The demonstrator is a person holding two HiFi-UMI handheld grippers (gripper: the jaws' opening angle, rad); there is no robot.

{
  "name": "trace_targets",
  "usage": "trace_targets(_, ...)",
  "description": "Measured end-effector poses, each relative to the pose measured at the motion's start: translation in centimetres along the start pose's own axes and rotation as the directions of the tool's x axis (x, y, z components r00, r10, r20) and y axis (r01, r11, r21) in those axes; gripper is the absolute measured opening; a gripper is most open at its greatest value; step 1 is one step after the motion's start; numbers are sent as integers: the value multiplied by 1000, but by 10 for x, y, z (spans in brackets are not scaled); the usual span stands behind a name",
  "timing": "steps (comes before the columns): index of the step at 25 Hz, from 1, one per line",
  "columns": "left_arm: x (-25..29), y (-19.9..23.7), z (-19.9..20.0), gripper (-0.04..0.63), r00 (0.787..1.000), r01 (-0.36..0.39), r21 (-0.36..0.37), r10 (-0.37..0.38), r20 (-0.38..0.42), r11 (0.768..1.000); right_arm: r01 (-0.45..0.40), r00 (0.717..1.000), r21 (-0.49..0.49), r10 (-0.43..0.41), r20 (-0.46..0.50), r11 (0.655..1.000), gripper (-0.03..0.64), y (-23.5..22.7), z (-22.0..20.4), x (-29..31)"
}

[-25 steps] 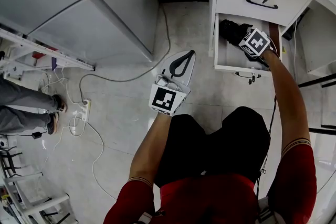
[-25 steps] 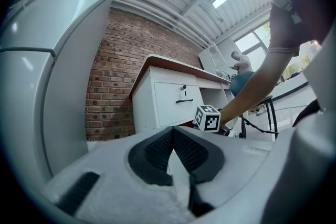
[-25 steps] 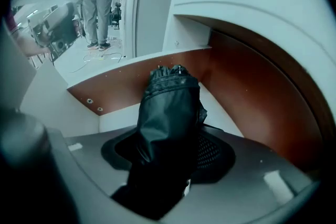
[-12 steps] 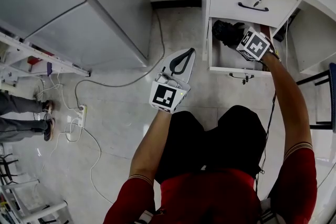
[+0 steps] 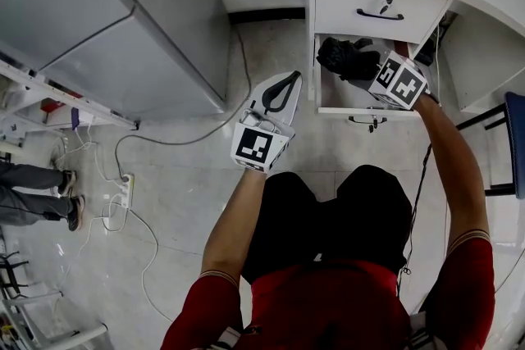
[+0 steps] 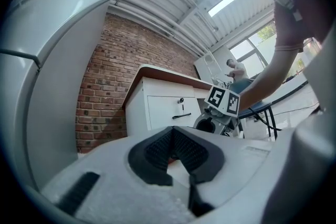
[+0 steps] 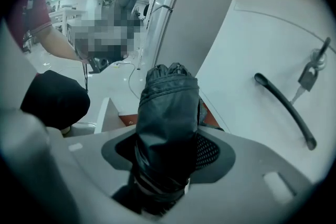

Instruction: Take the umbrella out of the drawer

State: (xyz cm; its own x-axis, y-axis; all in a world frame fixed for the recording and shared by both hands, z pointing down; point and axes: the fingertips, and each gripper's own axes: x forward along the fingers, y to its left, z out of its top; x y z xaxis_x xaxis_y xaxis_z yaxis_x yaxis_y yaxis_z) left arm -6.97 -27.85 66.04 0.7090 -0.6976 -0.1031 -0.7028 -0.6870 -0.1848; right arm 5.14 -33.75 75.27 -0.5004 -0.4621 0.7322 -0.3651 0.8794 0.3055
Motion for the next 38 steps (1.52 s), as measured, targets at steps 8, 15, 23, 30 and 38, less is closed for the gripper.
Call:
trace_targets(8, 12, -6, 40, 5, 1000, 6, -3, -6, -11, 1000, 26, 983, 46, -34, 178, 999, 261, 8, 30, -57)
trace_targets(15, 22, -5, 112, 5, 1000, -5, -41, 4, -8, 999, 104, 933, 104, -133, 333, 989, 259, -1, 66, -133)
trace_targets(23, 28, -2, 215, 5, 999, -10, -73, 6, -51, 997, 76, 884, 217, -166, 436, 973, 259, -3, 133, -237)
trace_targets(30, 26, -8, 336, 5, 999, 12, -65, -14, -38, 998, 44, 843, 304, -199, 501, 952, 259, -2, 202, -335)
trace_targets(38, 28, -11, 457, 5, 999, 36, -81, -36, -4, 996, 13, 779, 420, -273, 565, 907, 259, -21, 274, -439)
